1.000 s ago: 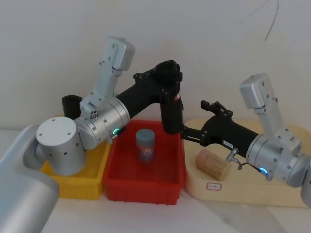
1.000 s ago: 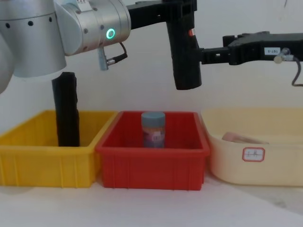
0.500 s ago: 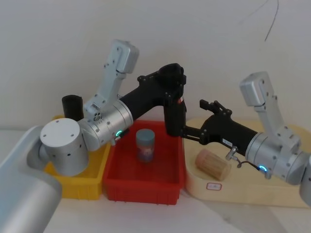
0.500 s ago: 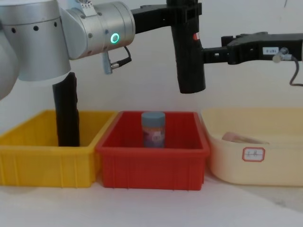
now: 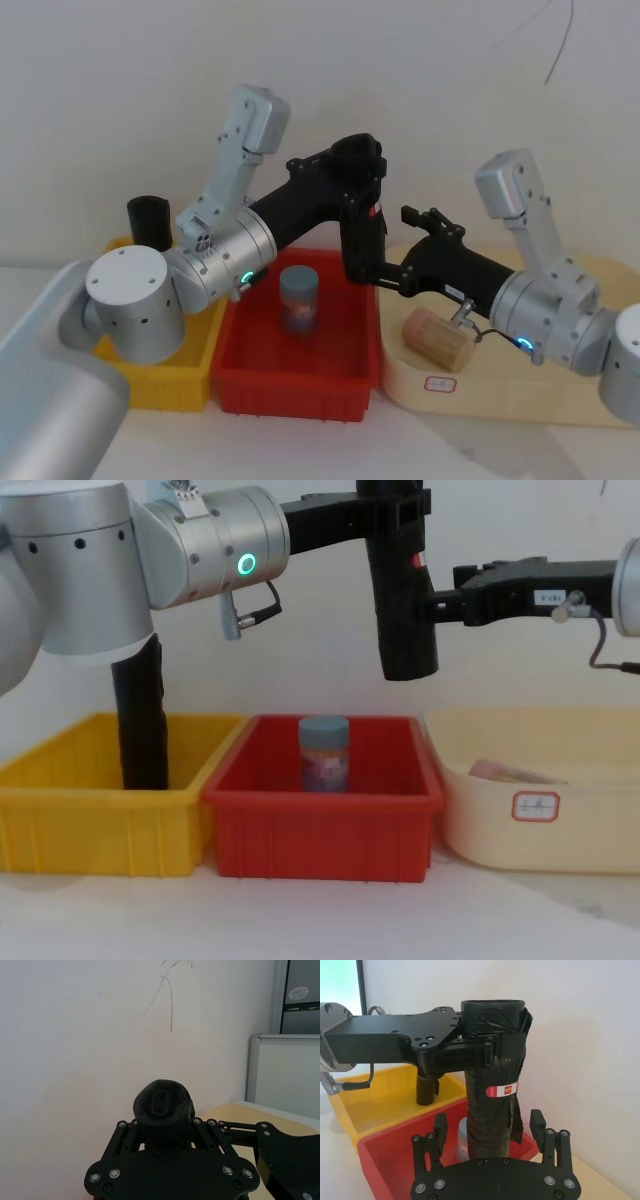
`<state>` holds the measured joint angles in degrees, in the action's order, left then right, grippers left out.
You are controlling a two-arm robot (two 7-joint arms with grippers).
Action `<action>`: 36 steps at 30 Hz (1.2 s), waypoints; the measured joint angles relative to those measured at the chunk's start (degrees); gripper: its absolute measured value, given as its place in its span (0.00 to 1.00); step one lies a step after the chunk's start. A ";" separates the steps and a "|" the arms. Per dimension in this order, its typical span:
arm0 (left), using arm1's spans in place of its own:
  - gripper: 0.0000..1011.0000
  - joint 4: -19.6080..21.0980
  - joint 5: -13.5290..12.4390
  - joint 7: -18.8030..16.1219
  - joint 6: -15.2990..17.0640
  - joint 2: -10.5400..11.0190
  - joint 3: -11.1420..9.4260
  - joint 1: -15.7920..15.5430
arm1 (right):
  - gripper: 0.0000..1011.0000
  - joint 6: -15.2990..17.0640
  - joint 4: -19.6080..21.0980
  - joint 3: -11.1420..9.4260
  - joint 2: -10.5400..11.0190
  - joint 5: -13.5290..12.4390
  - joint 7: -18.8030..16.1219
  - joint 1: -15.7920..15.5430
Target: Pick up the garbage bag with the one hand and transfer it to the other hand.
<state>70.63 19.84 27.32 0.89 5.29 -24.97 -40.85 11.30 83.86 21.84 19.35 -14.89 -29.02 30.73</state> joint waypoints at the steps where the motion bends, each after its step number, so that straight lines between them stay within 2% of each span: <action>1: 0.38 0.01 0.02 -0.06 -0.01 0.02 -0.03 0.00 | 0.99 -0.01 -0.12 0.09 -0.04 0.01 0.01 0.08; 36: 0.38 2.46 1.20 -3.08 0.05 1.09 -0.94 1.33 | 0.99 0.88 -8.79 3.93 -3.20 0.28 1.94 5.50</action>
<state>73.09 21.04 24.23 0.94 6.38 -25.91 -39.52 12.18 75.07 25.77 16.15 -14.62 -27.08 36.23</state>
